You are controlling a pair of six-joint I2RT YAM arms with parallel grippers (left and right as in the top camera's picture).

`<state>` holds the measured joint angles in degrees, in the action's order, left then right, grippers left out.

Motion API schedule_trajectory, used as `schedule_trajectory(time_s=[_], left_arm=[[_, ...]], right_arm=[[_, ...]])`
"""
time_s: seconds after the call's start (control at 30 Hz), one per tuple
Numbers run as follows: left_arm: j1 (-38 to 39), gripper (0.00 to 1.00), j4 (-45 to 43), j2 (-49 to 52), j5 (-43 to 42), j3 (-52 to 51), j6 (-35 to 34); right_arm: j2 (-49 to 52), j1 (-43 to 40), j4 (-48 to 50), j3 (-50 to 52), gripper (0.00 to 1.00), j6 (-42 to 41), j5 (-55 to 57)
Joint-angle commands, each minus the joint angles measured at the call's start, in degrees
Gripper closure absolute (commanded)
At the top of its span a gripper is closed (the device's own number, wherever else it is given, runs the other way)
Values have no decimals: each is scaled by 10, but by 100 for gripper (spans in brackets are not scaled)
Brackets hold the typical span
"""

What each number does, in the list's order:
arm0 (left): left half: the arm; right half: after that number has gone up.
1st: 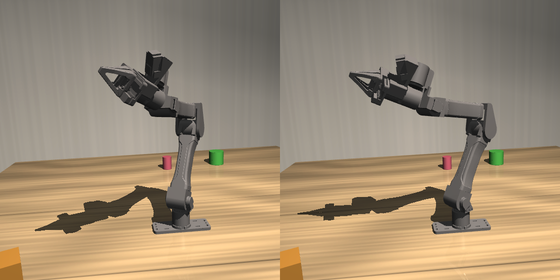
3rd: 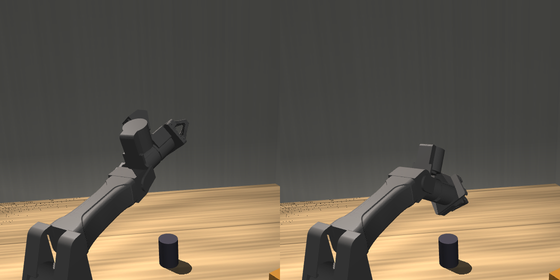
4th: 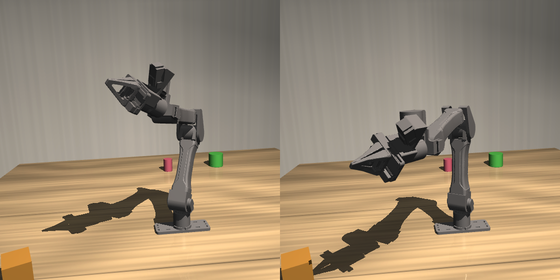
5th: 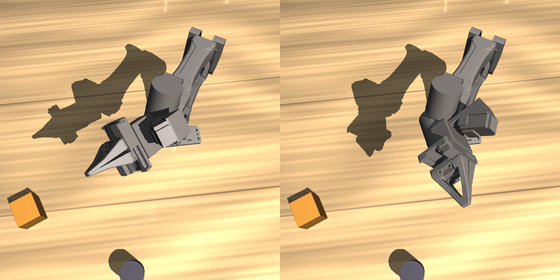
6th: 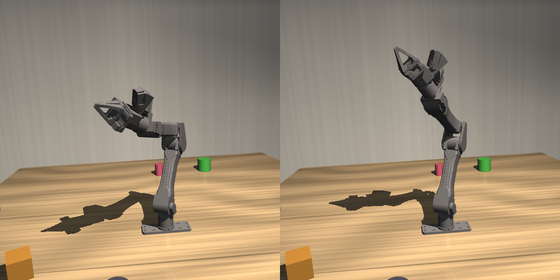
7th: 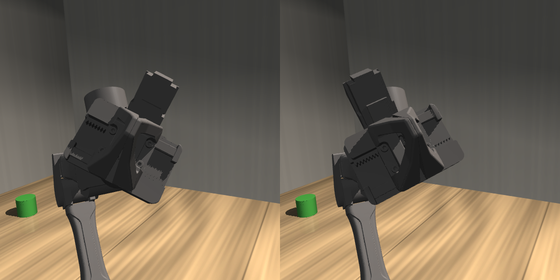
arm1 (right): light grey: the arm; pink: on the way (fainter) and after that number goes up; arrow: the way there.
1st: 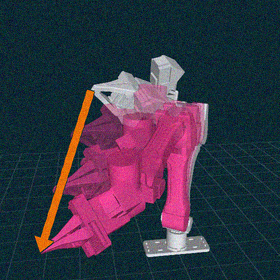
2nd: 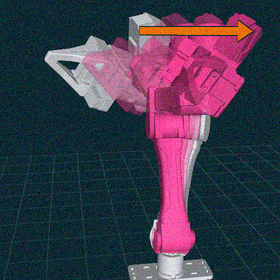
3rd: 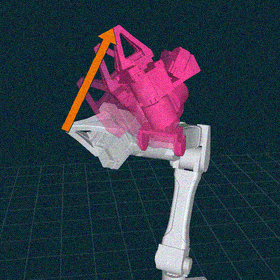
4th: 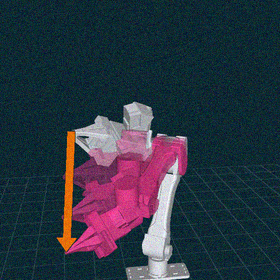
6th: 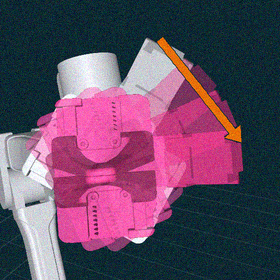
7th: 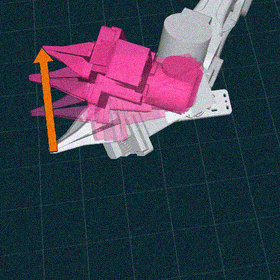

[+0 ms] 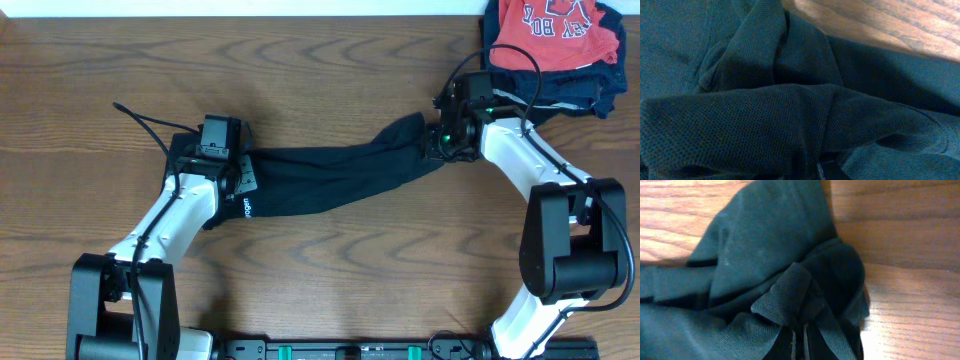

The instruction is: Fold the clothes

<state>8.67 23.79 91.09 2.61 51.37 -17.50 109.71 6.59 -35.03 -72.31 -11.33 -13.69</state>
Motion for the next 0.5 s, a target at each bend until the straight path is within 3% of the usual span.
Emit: schedule_trajectory(time_s=[0.0,0.4,0.43,0.47], left_arm=[[-2,85,6,4,11,13,10],[-3,90,8,4,12,12,10],[-3,88,10,4,12,12,10],[-3,75,10,4,13,12,10]], right_arm=[[-8,15,-16,-40,99,18,-20],[-8,16,9,-72,99,27,48],[-8,13,8,-72,81,30,55],[-8,12,8,-72,70,33,58]])
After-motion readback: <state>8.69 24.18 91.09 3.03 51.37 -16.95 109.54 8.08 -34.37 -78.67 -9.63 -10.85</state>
